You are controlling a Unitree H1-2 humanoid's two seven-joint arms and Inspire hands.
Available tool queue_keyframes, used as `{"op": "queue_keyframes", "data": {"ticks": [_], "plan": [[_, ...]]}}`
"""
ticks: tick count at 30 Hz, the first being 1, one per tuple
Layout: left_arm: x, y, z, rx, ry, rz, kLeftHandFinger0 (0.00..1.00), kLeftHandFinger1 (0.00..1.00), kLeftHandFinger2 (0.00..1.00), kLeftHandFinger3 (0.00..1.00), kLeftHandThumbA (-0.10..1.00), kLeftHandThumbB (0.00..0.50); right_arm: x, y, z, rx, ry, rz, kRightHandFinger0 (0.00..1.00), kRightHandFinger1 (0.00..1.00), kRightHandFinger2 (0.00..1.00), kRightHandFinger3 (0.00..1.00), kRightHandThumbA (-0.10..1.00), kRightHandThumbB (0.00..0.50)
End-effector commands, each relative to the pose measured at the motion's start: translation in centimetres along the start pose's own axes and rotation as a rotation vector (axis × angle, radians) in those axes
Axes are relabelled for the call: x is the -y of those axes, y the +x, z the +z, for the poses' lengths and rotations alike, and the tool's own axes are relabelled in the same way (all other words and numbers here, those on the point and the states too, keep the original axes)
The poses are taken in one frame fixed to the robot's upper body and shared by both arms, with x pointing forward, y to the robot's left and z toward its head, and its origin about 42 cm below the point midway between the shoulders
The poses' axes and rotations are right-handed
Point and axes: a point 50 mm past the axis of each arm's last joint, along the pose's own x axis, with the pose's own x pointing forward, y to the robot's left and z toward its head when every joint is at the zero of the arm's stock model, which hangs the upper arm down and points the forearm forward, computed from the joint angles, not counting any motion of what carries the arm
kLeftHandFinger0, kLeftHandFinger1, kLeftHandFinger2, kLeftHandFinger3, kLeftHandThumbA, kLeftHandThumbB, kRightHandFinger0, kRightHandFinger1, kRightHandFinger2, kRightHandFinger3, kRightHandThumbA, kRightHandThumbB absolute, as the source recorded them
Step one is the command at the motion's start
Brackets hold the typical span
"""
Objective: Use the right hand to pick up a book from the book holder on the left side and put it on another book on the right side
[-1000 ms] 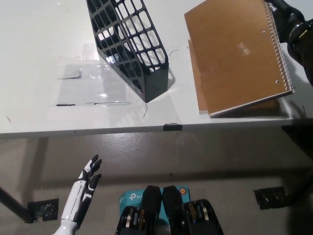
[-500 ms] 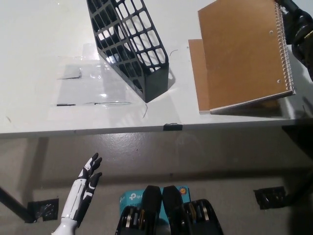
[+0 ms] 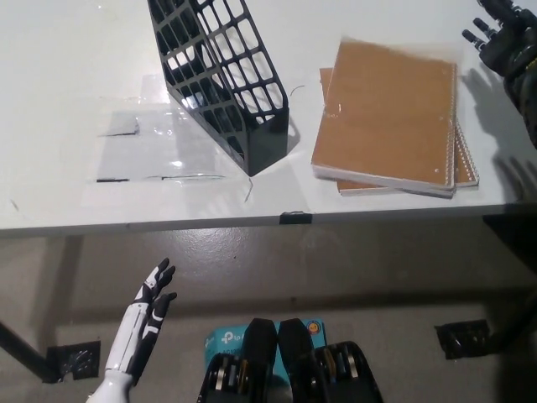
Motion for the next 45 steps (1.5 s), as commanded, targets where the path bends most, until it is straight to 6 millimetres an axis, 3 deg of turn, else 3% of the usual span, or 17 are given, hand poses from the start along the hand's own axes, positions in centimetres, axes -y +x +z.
{"op": "queue_keyframes", "data": {"ticks": [1, 11, 13, 17, 18, 20, 22, 23, 25, 29, 30, 32, 34, 37, 38, 41, 45], "plan": [[-0.5, 0.4, 0.8, 0.041, 0.025, 0.02, 0.9, 1.0, 1.0, 1.0, 1.0, 0.188, -1.5, -0.4, 4.5, 0.149, -0.016, 0.033, 1.0, 1.0, 1.0, 1.0, 0.24, 0.15], [-0.6, 0.4, 1.0, 0.042, 0.028, 0.022, 0.88, 1.0, 1.0, 1.0, 1.0, 0.187, -1.5, -0.7, 6.5, 0.229, -0.116, 0.056, 1.0, 1.0, 1.0, 1.0, 0.28, 0.123], [-0.6, 0.6, 1.1, 0.049, 0.026, 0.025, 0.88, 1.0, 1.0, 1.0, 1.0, 0.185, -2.4, -1.0, 7.7, 0.28, -0.143, 0.099, 1.0, 1.0, 1.0, 1.0, 0.32, 0.14], [-1.2, 2.3, 1.7, 0.073, 0.025, 0.034, 0.88, 1.0, 1.0, 1.0, 1.0, 0.2, -7.5, -2.9, 12.4, 0.418, -0.131, 0.239, 1.0, 1.0, 1.0, 1.0, 0.38, 0.21], [-1.3, 2.7, 1.8, 0.083, 0.021, 0.036, 0.88, 1.0, 1.0, 1.0, 1.0, 0.2, -8.8, -3.7, 13.5, 0.483, -0.211, 0.305, 1.0, 1.0, 1.0, 1.0, 0.5, 0.162], [-1.5, 4.0, 2.3, 0.116, 0.01, 0.043, 0.88, 1.0, 1.0, 1.0, 1.0, 0.199, -12.0, -6.8, 15.9, 0.611, -0.247, 0.455, 1.0, 1.0, 1.0, 1.0, 0.5, 0.201], [-1.6, 4.9, 2.7, 0.132, 0.013, 0.044, 0.9, 1.0, 1.0, 1.0, 1.0, 0.195, -13.6, -10.6, 16.7, 0.736, -0.336, 0.559, 1.0, 1.0, 1.0, 1.0, 0.6, 0.233], [-1.8, 5.4, 3.0, 0.143, 0.016, 0.043, 0.9, 1.0, 1.0, 1.0, 1.0, 0.185, -14.1, -13.1, 16.6, 0.802, -0.355, 0.604, 1.0, 1.0, 1.0, 1.0, 0.59, 0.257], [-2.0, 6.1, 3.5, 0.157, 0.024, 0.044, 0.92, 1.0, 1.0, 1.0, 1.0, 0.175, -13.8, -16.8, 15.3, 0.887, -0.361, 0.689, 1.0, 1.0, 1.0, 1.0, 0.58, 0.269], [-2.2, 7.2, 4.4, 0.184, 0.025, 0.047, 0.93, 1.0, 1.0, 1.0, 1.0, 0.152, -12.2, -21.8, 12.5, 0.971, -0.358, 0.77, 1.0, 1.0, 1.0, 1.0, 0.57, 0.273], [-2.3, 7.5, 4.7, 0.185, 0.031, 0.046, 0.93, 1.0, 1.0, 1.0, 1.0, 0.155, -10.9, -23.7, 10.5, 0.991, -0.381, 0.829, 1.0, 1.0, 1.0, 1.0, 0.6, 0.283], [-2.6, 8.0, 5.2, 0.199, 0.038, 0.048, 0.93, 1.0, 1.0, 1.0, 1.0, 0.158, -9.3, -25.4, 7.8, 0.977, -0.407, 0.902, 1.0, 1.0, 1.0, 1.0, 0.64, 0.308], [-2.9, 8.3, 5.5, 0.211, 0.045, 0.048, 0.95, 1.0, 1.0, 1.0, 1.0, 0.151, -8.0, -26.4, 5.7, 0.963, -0.433, 0.928, 1.0, 1.0, 1.0, 1.0, 0.64, 0.318], [-2.9, 8.8, 5.6, 0.212, 0.038, 0.047, 0.97, 1.0, 1.0, 1.0, 1.0, 0.161, -5.8, -27.9, 2.7, 0.927, -0.451, 0.995, 1.0, 1.0, 1.0, 1.0, 0.67, 0.282], [-2.9, 8.9, 5.7, 0.216, 0.044, 0.047, 0.97, 1.0, 1.0, 1.0, 1.0, 0.151, -4.9, -28.7, 1.6, 0.899, -0.467, 1.042, 1.0, 1.0, 1.0, 1.0, 0.74, 0.274], [-3.1, 9.1, 5.8, 0.221, 0.05, 0.046, 0.98, 1.0, 1.0, 1.0, 1.0, 0.147, -3.4, -29.5, -0.4, 0.782, -0.464, 1.15, 1.0, 1.0, 1.0, 1.0, 0.81, 0.237], [-3.5, 9.5, 5.8, 0.222, 0.055, 0.045, 0.98, 1.0, 1.0, 1.0, 1.0, 0.154, -0.8, -30.4, -2.3, 0.636, -0.454, 1.263, 1.0, 1.0, 1.0, 1.0, 0.82, 0.277]]}}
